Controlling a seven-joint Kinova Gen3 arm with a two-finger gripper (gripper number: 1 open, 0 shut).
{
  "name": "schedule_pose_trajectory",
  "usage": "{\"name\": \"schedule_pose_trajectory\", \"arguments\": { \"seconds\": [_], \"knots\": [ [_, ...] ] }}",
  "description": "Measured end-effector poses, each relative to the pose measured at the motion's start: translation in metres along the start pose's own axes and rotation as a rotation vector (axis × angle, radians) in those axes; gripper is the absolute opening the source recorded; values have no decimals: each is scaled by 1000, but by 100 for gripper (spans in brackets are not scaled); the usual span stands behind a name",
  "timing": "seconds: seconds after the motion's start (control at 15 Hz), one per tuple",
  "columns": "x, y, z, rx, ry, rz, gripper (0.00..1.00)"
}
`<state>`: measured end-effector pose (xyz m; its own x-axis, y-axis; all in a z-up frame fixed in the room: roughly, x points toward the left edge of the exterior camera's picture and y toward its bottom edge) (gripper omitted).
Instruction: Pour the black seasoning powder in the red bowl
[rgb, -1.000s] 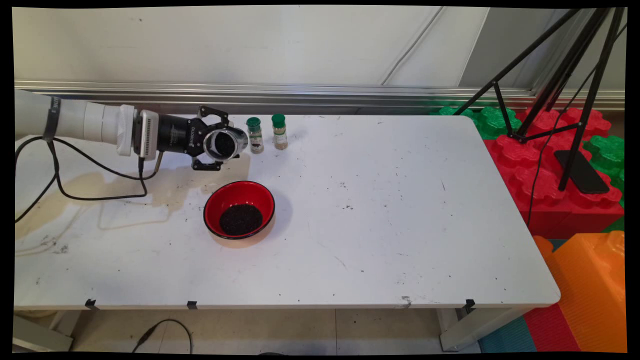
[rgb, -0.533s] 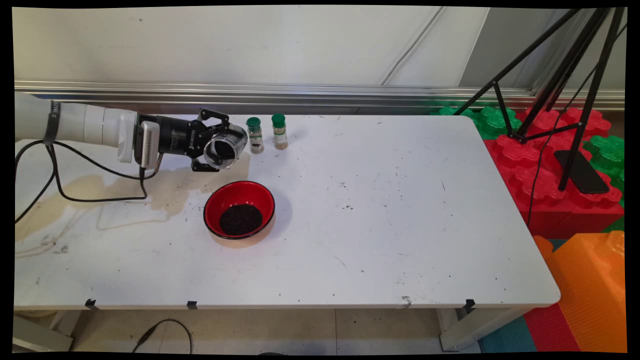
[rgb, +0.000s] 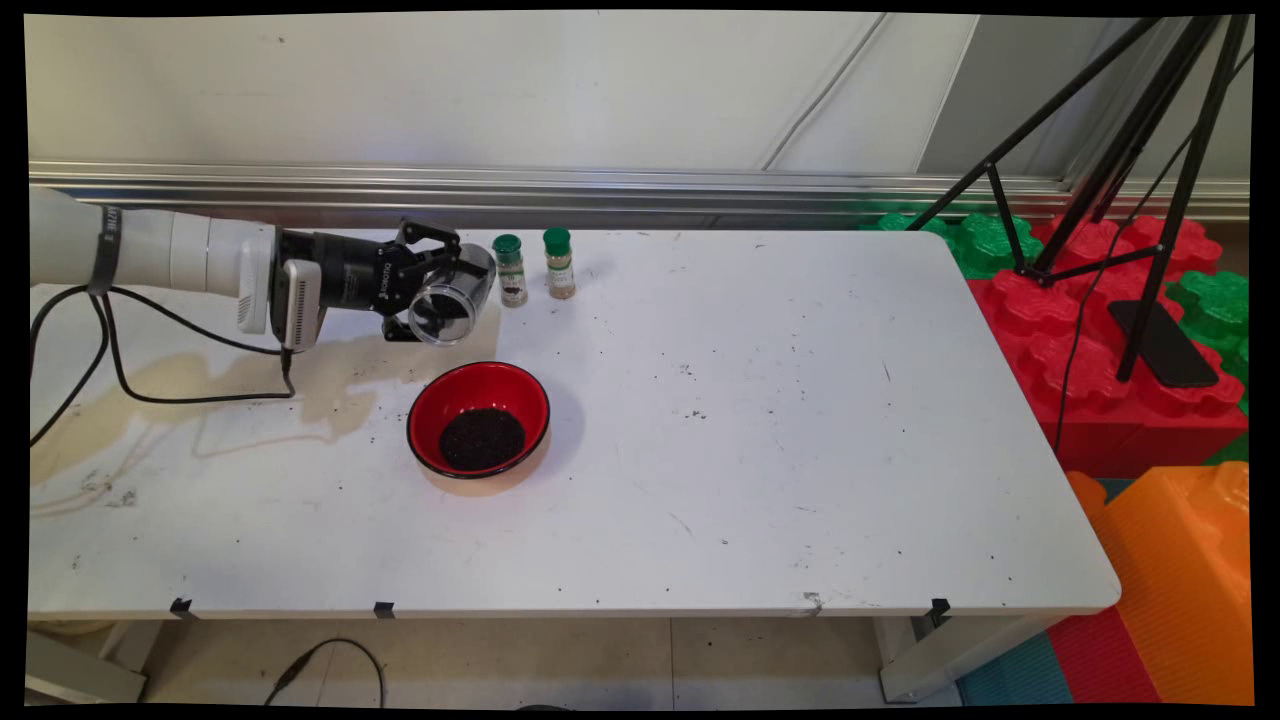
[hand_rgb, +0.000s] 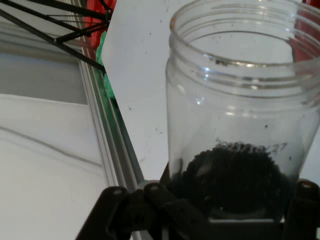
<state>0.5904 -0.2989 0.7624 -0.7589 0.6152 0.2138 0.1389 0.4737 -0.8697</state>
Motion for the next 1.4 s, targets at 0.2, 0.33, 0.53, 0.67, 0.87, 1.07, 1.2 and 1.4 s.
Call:
{"name": "schedule_pose_trajectory", "arguments": {
  "seconds": [0.2, 0.33, 0.53, 0.67, 0.87, 1.07, 1.2, 1.4],
  "knots": [
    [1, 0, 0, 5, -7, 54, 0],
    [2, 0, 1, 8, -11, 86, 0],
    [3, -1, 1, 14, -16, 134, 0],
    [4, -1, 1, 18, -18, 162, 0],
    [6, -2, 1, 26, -22, 214, 0],
    [8, -2, 1, 34, -24, 260, 0],
    [9, -2, 1, 39, -25, 294, 0],
    [12, -3, 1, 46, -26, 342, 0]
  ]
}}
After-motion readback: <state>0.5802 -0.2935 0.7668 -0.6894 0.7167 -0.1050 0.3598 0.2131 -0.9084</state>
